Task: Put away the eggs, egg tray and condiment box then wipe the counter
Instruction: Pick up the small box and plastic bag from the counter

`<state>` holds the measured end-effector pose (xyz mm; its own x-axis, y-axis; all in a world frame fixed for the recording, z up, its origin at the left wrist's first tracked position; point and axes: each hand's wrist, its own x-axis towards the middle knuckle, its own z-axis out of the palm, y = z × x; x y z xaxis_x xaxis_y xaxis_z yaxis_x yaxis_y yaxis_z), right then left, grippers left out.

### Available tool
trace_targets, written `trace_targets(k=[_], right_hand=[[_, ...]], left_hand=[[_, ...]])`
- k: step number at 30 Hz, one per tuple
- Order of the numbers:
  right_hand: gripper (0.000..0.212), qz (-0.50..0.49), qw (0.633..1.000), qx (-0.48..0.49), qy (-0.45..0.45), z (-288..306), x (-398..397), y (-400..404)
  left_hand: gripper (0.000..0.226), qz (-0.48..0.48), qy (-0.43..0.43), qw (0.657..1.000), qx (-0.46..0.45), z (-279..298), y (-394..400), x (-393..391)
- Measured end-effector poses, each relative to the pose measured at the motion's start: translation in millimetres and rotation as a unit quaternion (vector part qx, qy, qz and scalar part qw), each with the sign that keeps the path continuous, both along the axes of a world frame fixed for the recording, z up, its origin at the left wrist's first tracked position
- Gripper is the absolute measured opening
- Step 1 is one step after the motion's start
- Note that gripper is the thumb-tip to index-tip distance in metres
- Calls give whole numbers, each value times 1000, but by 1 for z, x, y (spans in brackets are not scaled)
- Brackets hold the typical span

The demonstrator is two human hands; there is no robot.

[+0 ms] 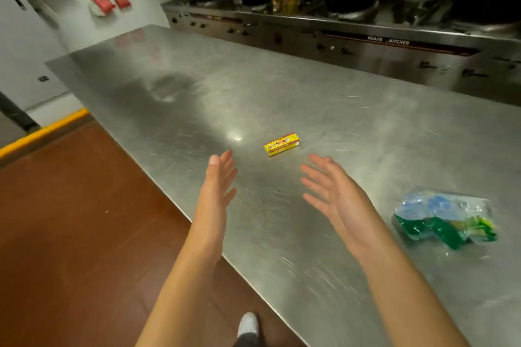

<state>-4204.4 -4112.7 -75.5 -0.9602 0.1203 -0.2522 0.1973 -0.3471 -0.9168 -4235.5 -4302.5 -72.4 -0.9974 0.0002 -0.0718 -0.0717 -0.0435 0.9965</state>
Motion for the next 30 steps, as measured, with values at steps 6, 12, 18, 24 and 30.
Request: trace_targets(k=[6, 12, 18, 24, 30], right_hand=[[39, -93, 995, 3, -28, -15, -60, 1], [39, -176, 984, -16, -32, -19, -129, -15], [34, -235, 969, -22, -80, -53, -204, -37], [30, -276, 954, -30, -111, -83, -239, -47], [32, -317, 938, -43, -136, -104, -240, -45]], left_hand=[[63, -104, -24, 994, 34, -27, 12, -98], [64, -185, -94, 976, 60, -43, 9, -208], [32, -216, -90, 972, -28, -103, 23, -305], [59, -260, 1, 921, -290, -188, 44, -395], [62, -299, 86, 794, -522, -242, 61, -440]])
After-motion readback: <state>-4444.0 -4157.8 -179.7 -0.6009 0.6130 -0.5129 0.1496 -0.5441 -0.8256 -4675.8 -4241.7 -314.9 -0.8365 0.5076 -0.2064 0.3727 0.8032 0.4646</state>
